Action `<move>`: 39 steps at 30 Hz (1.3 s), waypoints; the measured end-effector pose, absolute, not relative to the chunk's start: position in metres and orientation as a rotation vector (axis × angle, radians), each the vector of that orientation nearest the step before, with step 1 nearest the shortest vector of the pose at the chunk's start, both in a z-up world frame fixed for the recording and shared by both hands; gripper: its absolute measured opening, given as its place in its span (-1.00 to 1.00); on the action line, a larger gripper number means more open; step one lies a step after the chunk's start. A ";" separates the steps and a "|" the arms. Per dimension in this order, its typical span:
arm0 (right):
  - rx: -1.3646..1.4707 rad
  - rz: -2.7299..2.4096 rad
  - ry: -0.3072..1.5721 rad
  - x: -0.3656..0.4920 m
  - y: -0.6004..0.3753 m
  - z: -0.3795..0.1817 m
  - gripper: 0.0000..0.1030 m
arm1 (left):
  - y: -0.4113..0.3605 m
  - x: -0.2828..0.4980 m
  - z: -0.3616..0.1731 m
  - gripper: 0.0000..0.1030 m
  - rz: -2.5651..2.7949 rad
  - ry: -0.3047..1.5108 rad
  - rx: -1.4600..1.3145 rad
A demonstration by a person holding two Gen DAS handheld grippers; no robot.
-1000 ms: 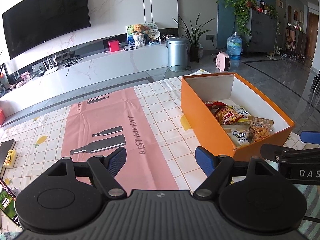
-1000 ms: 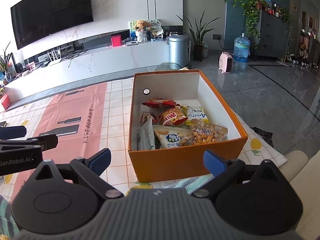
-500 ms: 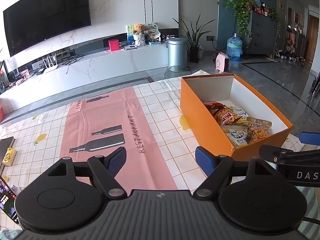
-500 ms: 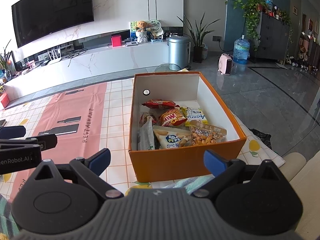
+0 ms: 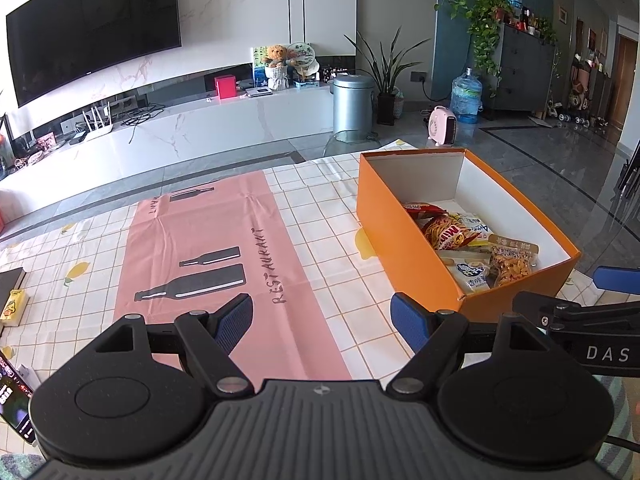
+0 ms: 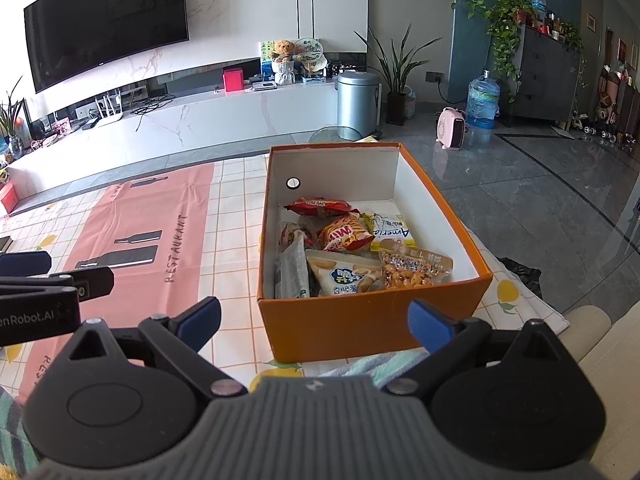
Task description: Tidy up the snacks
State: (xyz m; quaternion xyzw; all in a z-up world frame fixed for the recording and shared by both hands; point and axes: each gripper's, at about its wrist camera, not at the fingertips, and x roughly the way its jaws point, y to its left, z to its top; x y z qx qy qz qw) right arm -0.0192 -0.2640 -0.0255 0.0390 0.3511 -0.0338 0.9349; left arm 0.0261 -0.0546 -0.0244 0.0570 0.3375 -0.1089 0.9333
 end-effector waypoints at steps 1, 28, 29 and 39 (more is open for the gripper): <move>0.079 -0.069 0.718 -0.019 -0.264 -0.026 0.88 | -0.055 0.025 -0.024 0.79 -0.223 0.690 0.114; 0.080 -0.078 0.721 -0.021 -0.265 -0.027 0.92 | -0.057 0.023 -0.021 0.79 -0.206 0.687 0.105; 0.080 -0.077 0.721 -0.021 -0.265 -0.027 0.92 | -0.057 0.023 -0.021 0.79 -0.207 0.688 0.105; 0.076 -0.076 0.719 -0.020 -0.263 -0.025 0.92 | -0.055 0.024 -0.017 0.78 -0.202 0.681 0.108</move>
